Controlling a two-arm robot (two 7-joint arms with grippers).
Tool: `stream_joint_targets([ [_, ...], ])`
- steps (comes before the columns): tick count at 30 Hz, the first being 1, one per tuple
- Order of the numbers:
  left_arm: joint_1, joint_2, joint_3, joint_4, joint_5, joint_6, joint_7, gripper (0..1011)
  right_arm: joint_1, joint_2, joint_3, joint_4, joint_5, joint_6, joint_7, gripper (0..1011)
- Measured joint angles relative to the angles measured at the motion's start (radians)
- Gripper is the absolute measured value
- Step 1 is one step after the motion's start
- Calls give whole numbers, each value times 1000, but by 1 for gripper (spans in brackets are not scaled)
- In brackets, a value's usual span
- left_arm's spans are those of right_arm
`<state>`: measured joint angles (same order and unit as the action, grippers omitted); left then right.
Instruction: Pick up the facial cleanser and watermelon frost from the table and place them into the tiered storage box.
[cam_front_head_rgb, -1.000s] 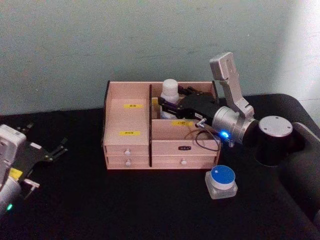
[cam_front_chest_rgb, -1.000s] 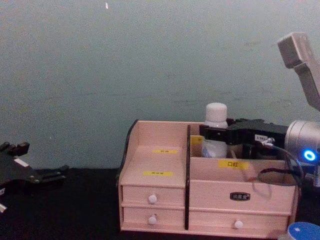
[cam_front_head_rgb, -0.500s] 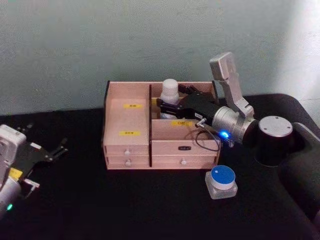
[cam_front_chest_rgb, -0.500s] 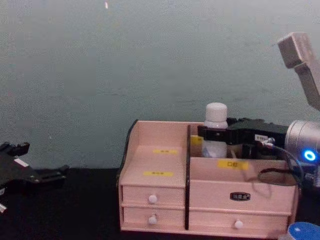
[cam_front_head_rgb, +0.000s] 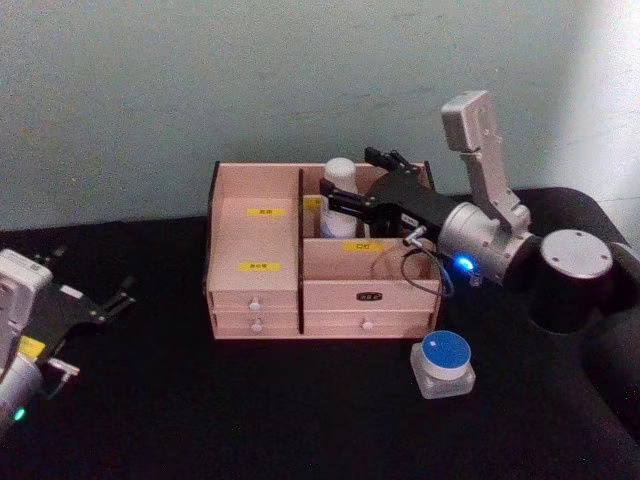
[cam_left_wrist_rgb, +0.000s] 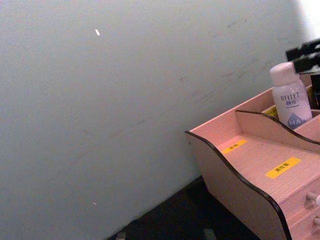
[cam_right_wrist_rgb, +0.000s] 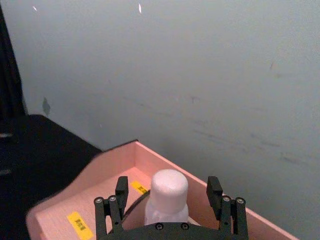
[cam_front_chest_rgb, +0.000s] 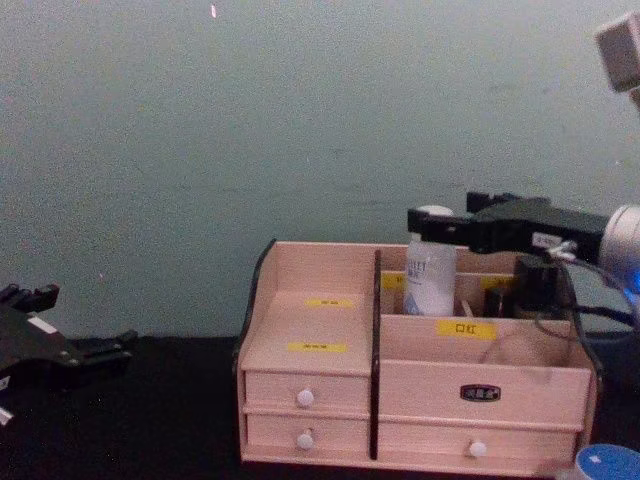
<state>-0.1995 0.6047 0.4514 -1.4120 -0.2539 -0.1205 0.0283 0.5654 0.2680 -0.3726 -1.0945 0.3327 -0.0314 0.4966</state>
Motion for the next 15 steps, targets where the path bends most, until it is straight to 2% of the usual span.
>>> stream_joint_targets([
  [6,0,0,0,0,0,0,0,1001,-71,51,22,-125,33,13,9,1000],
  [12,0,0,0,0,0,0,0,1001,-164,123,49,-259,84,25,28,1000],
  [15,0,0,0,0,0,0,0,1001,-227,169,67,-332,114,36,30,1000],
])
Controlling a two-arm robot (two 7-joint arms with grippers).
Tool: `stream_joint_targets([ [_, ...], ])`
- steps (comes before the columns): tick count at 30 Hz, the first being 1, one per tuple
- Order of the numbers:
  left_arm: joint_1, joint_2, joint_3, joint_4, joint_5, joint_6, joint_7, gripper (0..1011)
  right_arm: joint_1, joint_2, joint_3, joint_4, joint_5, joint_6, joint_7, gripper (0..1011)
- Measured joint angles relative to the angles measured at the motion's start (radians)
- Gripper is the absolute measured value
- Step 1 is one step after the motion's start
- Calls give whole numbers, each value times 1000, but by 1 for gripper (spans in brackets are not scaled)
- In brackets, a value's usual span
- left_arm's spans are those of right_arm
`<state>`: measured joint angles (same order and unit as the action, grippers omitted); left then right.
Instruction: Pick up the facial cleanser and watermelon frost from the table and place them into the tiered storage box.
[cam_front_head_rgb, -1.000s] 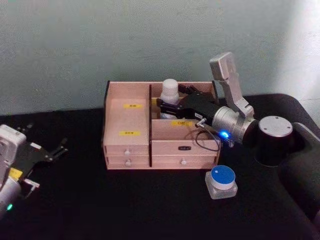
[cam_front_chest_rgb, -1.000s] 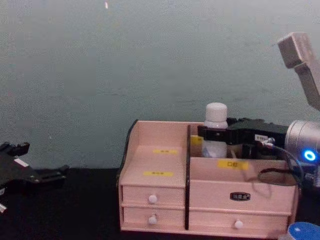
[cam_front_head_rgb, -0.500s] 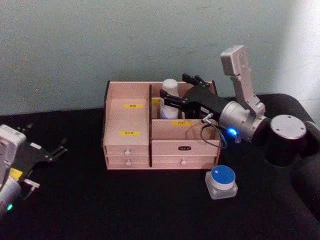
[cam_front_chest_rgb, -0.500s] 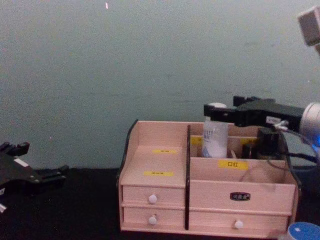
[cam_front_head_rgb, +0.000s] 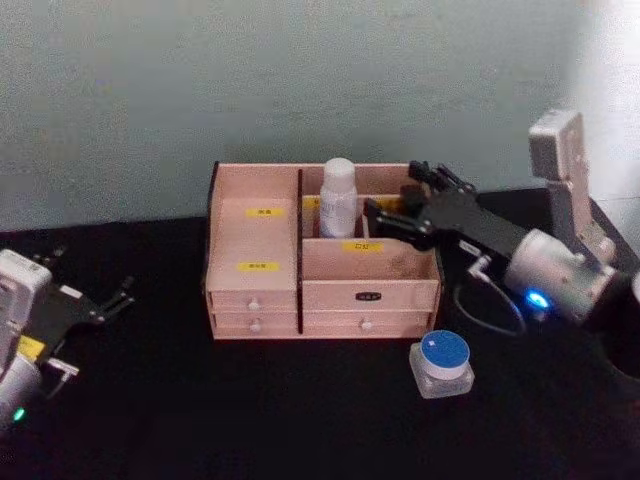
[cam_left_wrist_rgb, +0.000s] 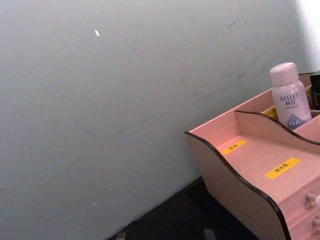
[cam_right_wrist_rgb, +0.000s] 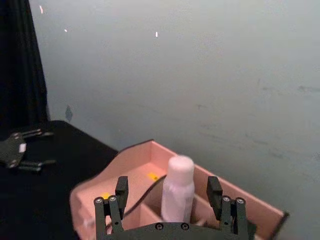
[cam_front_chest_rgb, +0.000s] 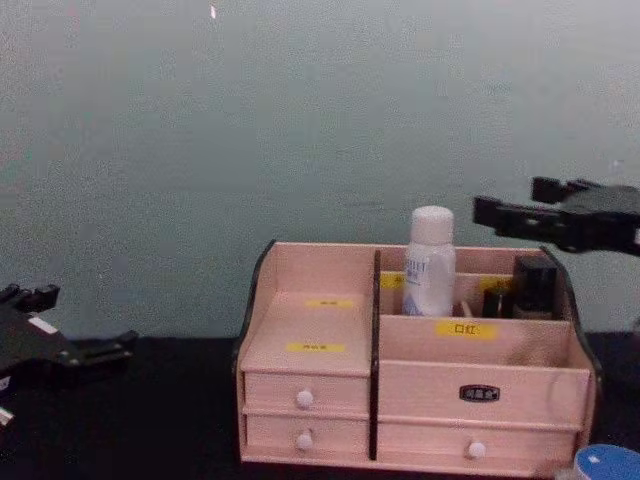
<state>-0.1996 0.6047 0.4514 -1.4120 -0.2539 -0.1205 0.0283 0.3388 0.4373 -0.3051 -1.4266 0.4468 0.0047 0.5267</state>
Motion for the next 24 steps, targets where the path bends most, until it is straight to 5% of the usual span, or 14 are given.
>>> stream_joint_targets([
  [14,0,0,0,0,0,0,0,1001,-196,147,53,-192,91,63,-20,1000],
  [24,0,0,0,0,0,0,0,1001,-279,219,62,-240,113,110,-45,1000],
])
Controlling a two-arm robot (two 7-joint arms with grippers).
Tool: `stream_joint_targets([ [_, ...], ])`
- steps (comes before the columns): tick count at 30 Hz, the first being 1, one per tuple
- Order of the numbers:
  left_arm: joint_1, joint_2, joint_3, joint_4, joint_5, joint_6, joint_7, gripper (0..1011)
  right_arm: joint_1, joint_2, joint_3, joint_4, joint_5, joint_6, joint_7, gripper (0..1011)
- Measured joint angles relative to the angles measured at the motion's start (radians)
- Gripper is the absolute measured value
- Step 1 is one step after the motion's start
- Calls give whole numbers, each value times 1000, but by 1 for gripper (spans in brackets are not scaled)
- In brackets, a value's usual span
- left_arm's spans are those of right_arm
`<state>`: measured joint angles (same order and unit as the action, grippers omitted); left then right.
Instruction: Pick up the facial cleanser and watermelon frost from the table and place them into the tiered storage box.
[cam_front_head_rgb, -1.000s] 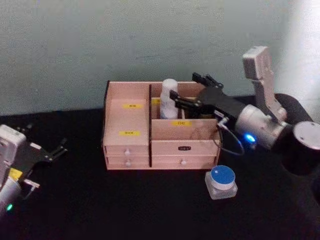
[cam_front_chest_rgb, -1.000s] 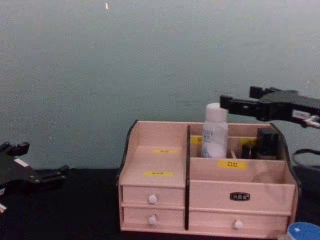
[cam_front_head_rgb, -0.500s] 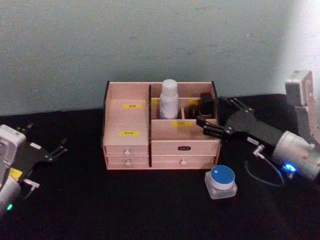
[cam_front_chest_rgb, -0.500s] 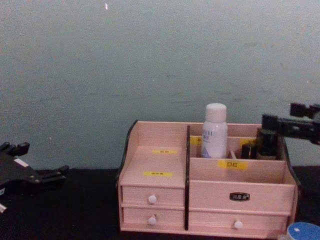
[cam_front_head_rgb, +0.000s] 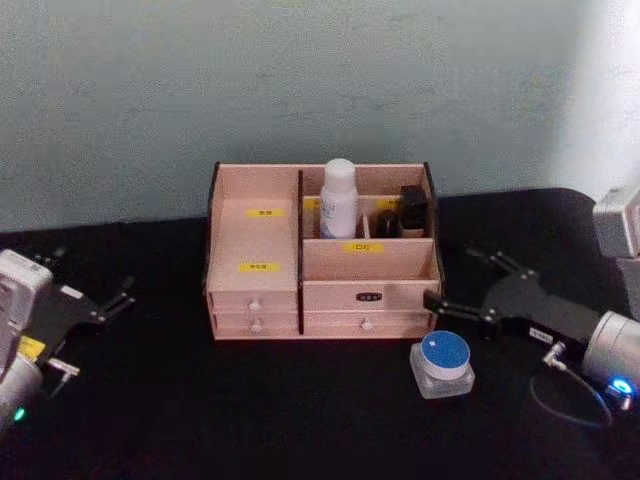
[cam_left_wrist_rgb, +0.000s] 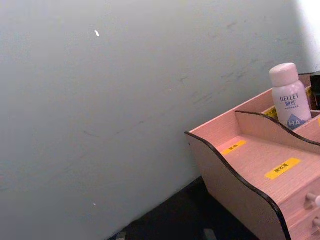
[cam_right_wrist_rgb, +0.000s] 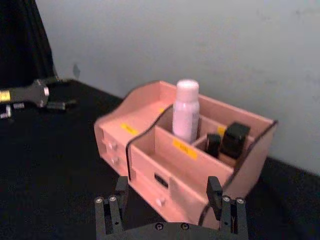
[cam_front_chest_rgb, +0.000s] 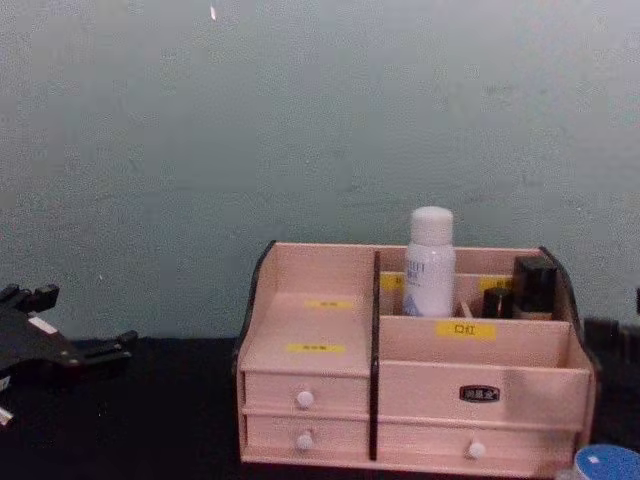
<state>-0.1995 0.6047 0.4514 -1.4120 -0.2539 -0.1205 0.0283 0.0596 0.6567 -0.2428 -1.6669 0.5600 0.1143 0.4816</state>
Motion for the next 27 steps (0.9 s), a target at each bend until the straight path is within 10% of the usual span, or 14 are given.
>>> stream_joint_targets([
  [27,0,0,0,0,0,0,0,1001,-60,81,-51,-17,10,121,-25,1000],
])
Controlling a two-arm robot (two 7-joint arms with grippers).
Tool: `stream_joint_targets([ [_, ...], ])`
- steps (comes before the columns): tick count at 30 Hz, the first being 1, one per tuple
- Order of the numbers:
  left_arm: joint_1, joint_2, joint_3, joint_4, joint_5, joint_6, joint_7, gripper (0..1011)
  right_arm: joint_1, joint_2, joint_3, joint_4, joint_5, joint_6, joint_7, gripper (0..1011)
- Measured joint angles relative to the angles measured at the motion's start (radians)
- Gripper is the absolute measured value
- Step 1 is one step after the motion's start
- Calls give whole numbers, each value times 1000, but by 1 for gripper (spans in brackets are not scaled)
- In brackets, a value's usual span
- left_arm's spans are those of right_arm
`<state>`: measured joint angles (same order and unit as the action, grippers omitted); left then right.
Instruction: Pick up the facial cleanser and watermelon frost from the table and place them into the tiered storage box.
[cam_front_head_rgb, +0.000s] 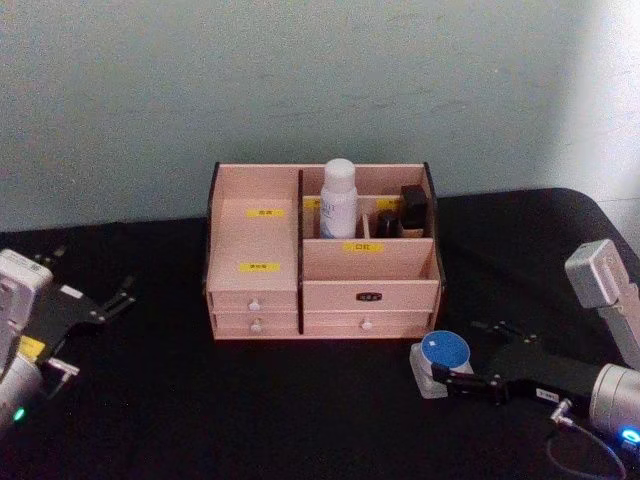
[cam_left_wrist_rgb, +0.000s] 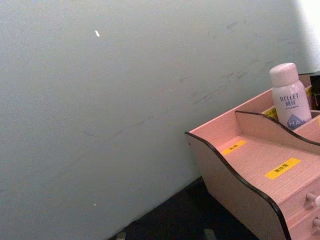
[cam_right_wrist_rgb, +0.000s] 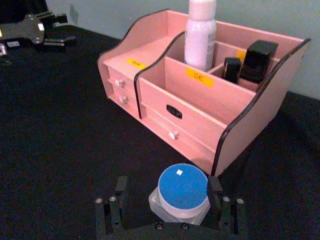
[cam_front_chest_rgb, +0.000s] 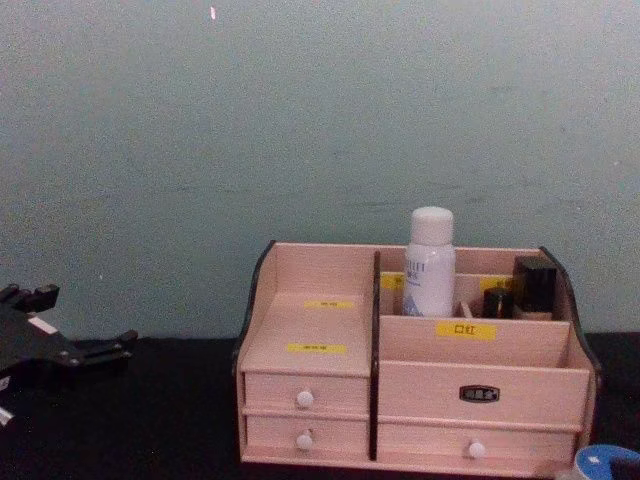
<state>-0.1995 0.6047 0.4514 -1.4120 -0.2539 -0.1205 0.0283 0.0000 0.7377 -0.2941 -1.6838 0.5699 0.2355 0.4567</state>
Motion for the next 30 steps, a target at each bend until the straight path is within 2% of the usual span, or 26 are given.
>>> stream_joint_targets([
  [15,0,0,0,0,0,0,0,1001,30,-5,-35,46,-21,15,5,1000],
  [30,0,0,0,0,0,0,0,1001,59,-19,-50,81,-31,18,12,1000],
])
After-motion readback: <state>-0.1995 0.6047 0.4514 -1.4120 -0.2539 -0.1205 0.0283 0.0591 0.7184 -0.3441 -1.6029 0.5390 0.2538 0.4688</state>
